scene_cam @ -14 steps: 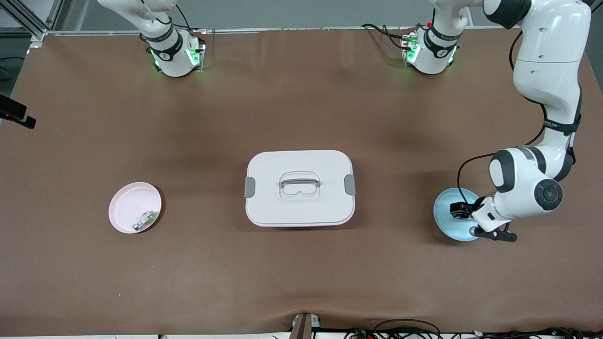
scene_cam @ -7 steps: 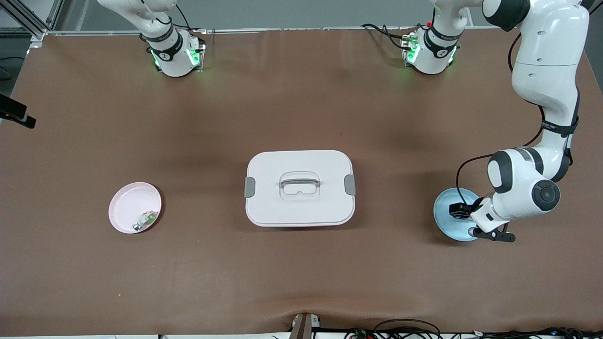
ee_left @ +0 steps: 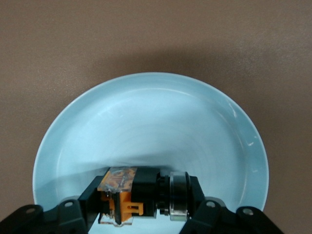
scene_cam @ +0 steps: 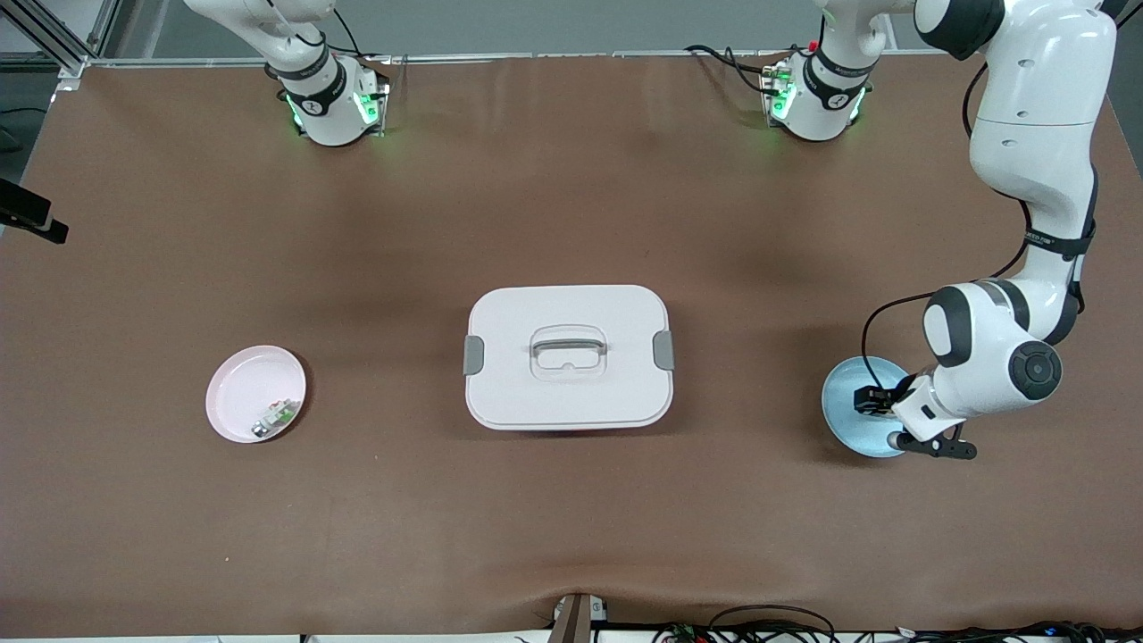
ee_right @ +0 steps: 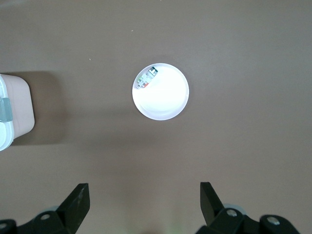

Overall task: Transfer orange switch to right arm and place
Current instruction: 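Lift the orange switch with the left gripper off the blue plate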

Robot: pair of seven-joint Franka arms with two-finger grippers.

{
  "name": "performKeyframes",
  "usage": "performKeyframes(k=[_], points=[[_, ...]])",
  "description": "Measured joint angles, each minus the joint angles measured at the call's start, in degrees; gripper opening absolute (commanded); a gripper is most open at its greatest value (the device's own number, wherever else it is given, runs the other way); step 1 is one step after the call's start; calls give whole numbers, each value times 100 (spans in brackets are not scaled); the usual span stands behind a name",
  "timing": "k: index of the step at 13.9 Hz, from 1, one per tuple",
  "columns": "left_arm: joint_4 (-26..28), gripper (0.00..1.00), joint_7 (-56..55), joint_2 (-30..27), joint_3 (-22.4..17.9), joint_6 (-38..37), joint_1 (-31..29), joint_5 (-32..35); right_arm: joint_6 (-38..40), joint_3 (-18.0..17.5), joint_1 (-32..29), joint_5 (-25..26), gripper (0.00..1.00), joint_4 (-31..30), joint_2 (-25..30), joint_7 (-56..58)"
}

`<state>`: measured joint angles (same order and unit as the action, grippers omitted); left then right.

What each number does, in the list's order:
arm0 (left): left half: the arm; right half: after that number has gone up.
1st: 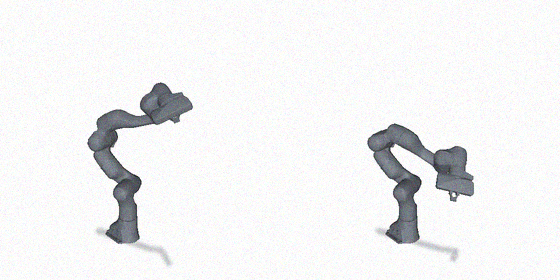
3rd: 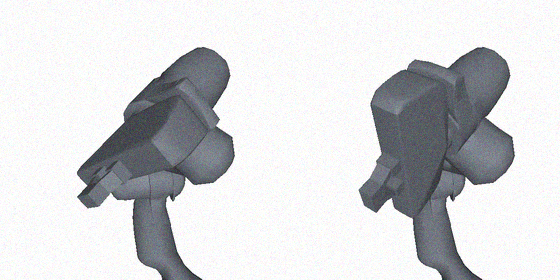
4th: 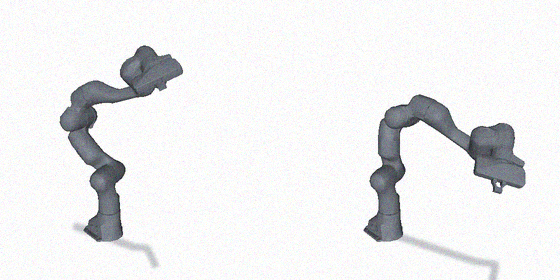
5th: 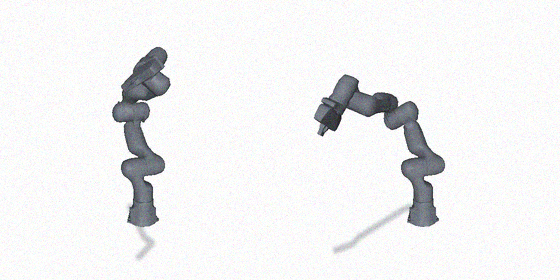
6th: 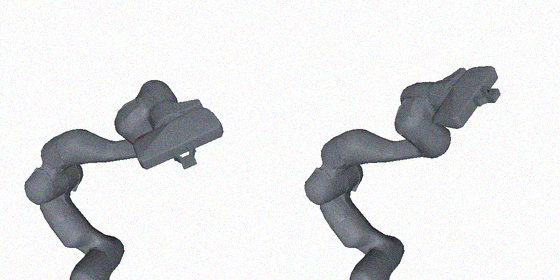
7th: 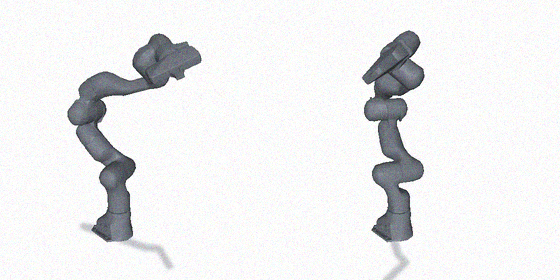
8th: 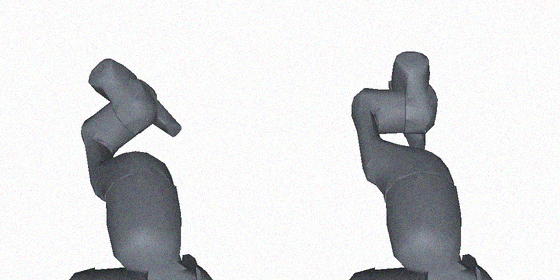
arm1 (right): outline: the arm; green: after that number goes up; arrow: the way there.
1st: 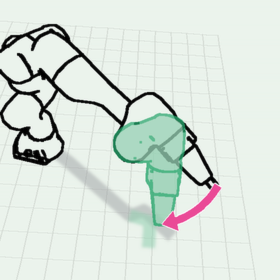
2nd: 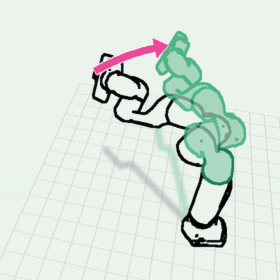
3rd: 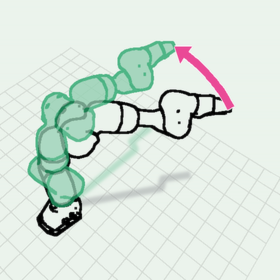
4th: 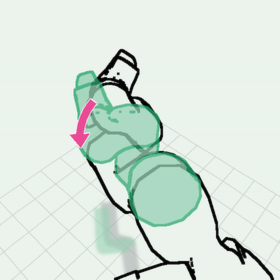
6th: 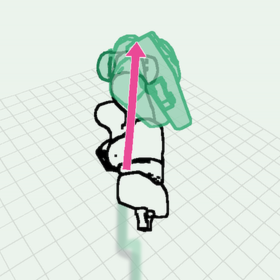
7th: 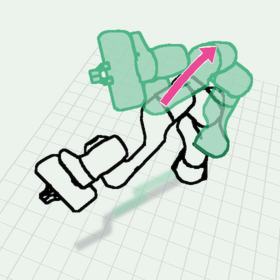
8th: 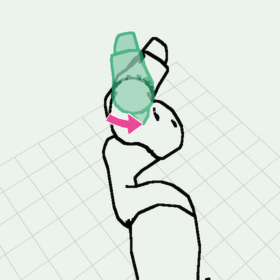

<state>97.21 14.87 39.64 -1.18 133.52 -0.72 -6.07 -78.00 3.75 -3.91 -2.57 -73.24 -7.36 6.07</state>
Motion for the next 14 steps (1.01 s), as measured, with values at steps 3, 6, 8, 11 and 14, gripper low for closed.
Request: performKeyframes(k=[3,6,8,11,14], points=[[0,31,-8,-17,0,-11,-3,-12,0,0,0,0,100,-1,0,0],[-16,32,-230,-273,0,-417,-3,-71,0,5,0,0,100,-3,0,1],[-50,33,-584,-605,31,-865,1,-79,0,7,0,0,100,-3,0,1],[-101,33,-1058,-1115,104,-1635,3,-206,0,11,-1,0,100,-4,0,1],[-213,33,-1802,-1544,121,-2676,16,-428,0,21,-14,0,100,-6,0,1]])
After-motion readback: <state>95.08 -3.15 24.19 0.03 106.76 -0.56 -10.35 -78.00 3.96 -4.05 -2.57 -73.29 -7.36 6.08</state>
